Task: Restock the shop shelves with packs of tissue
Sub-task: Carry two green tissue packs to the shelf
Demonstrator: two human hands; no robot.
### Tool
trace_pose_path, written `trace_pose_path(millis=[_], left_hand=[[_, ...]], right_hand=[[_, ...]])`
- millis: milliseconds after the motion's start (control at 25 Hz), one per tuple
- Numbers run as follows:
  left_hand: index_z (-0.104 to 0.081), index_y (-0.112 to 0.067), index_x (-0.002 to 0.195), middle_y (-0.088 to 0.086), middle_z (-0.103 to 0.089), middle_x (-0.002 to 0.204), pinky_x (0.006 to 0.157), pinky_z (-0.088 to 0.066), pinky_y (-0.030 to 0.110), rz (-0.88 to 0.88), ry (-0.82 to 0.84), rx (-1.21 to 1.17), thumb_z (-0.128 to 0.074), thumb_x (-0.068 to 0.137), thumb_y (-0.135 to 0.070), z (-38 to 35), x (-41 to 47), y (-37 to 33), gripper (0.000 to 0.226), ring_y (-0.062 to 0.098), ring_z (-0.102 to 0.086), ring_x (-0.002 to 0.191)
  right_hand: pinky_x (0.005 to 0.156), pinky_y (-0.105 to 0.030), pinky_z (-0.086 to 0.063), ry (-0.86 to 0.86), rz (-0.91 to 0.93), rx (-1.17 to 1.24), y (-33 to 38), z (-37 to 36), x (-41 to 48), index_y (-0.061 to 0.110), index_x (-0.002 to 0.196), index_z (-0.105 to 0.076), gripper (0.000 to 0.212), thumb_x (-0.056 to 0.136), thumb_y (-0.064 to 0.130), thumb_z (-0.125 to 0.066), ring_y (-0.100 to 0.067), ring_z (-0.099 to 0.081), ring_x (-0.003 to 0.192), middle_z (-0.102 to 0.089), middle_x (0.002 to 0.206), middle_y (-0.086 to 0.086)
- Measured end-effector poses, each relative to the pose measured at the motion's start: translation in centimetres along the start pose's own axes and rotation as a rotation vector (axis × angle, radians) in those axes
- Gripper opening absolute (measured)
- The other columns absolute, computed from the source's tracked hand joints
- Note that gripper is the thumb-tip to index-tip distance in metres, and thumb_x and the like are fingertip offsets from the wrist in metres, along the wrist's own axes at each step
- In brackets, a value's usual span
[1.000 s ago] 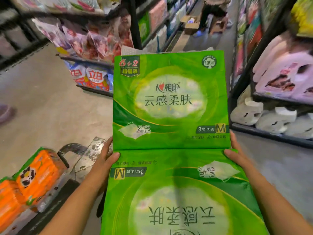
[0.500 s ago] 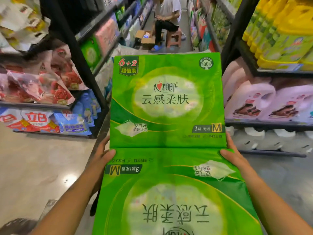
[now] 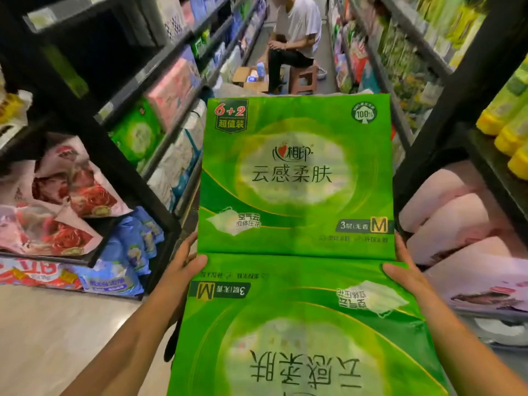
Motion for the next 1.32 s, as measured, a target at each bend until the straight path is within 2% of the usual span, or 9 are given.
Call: trace_pose_path(millis=[200,360,600,720,880,1000,1080,1240,1320], left_hand=[[-0.034,-0.020,0.133,-0.008,-0.072,0.096,0.061,-0.052,0.014,-0.039,-0.053,-0.004,-0.088,0.024,-0.057,-0.5,14.5,-5.7,0.127,-0.003,-0.068,0.073],[-0.034,-0.017,0.143,0.001,-0.069,0.117,0.068,-0.055,0.028,0.011,0.017,0.000,-0.090,0.032,-0.058,-0.2,29.1,-8.7,0.131,0.012,-0.070,0.089],[-0.029,-0.003,0.141,-0.003,-0.054,0.108,0.060,-0.048,0.009,-0.059,0.002,0.112,-0.080,0.016,-0.077,0.3,50.8,-16.6,0.154,-0.012,-0.064,0.074],[-0.029,-0.014,0.142,-0.004,-0.055,0.112,0.062,-0.049,0.008,-0.080,-0.008,0.114,-0.079,0.016,-0.077,-0.2,60.0,-20.1,0.150,-0.014,-0.064,0.077],[-0.031,-0.021,0.148,0.013,-0.051,0.138,0.085,-0.053,0.044,0.095,-0.041,-0.006,-0.090,0.024,-0.061,0.8,70.9,-18.9,0.143,0.028,-0.062,0.111],[-0.034,-0.025,0.146,0.018,-0.048,0.140,0.101,-0.038,0.063,0.148,-0.093,-0.053,-0.091,0.031,-0.059,2.9,79.7,-19.5,0.133,0.042,-0.051,0.121],[-0.037,-0.024,0.144,0.017,-0.053,0.135,0.097,-0.043,0.057,0.147,-0.097,-0.052,-0.091,0.034,-0.058,3.9,85.8,-20.5,0.127,0.040,-0.055,0.117],[-0.041,-0.029,0.136,0.001,-0.067,0.119,0.076,-0.056,0.034,0.131,-0.045,-0.053,-0.090,0.031,-0.061,6.8,97.5,-22.3,0.120,0.021,-0.067,0.100],[-0.038,-0.026,0.140,-0.001,-0.068,0.117,0.075,-0.056,0.032,0.125,-0.004,-0.041,-0.089,0.038,-0.060,8.4,103.7,-22.6,0.119,0.019,-0.067,0.100]], right_hand=[[0.067,-0.021,-0.057,-0.025,-0.085,0.068,4.5,-0.3,16.0,0.047,0.121,-0.051,0.064,0.091,-0.008,-0.037,-0.006,-0.071,0.085,-0.072,0.104,0.015],[0.067,-0.022,-0.057,-0.043,-0.086,0.055,7.8,-2.3,30.8,0.039,0.137,-0.041,0.065,0.082,0.005,-0.047,-0.008,-0.071,0.087,-0.072,0.108,0.011],[0.090,-0.038,-0.051,-0.050,-0.073,0.114,12.4,-5.4,50.0,0.041,0.148,-0.031,0.079,0.081,0.002,-0.049,-0.027,-0.062,0.114,-0.061,0.132,-0.001],[0.093,-0.041,-0.048,-0.023,-0.095,0.123,14.7,-6.5,60.4,0.039,0.148,-0.031,0.077,0.082,0.002,-0.046,-0.030,-0.057,0.119,-0.058,0.136,-0.006],[0.076,-0.025,-0.057,0.002,-0.123,0.071,17.4,-7.1,73.3,0.038,0.150,-0.027,0.082,0.077,0.005,-0.047,-0.012,-0.067,0.102,-0.068,0.117,0.010],[0.075,-0.017,-0.055,-0.002,-0.144,-0.018,18.7,-8.4,83.3,0.036,0.150,-0.028,0.077,0.083,0.003,-0.047,-0.006,-0.067,0.100,-0.058,0.134,0.007],[0.076,-0.016,-0.054,0.004,-0.161,-0.043,19.9,-10.3,89.3,0.038,0.149,-0.029,0.079,0.080,0.008,-0.050,-0.007,-0.063,0.107,-0.052,0.141,0.005],[0.054,-0.014,-0.052,-0.112,-0.233,-0.043,20.2,-14.3,99.0,0.039,0.148,-0.026,0.071,0.094,-0.004,-0.037,0.002,-0.069,0.075,-0.070,0.101,0.020],[0.052,-0.012,-0.051,-0.159,-0.260,-0.036,19.7,-16.6,104.4,0.036,0.149,-0.025,0.069,0.095,-0.006,-0.034,0.006,-0.068,0.068,-0.064,0.108,0.019]])
Point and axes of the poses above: each hand's wrist, its own x-axis towards the middle knuckle, its own z-axis out of the back of the hand, y = z × x, the point moved 10 cm from there along x, towards the middle knuckle
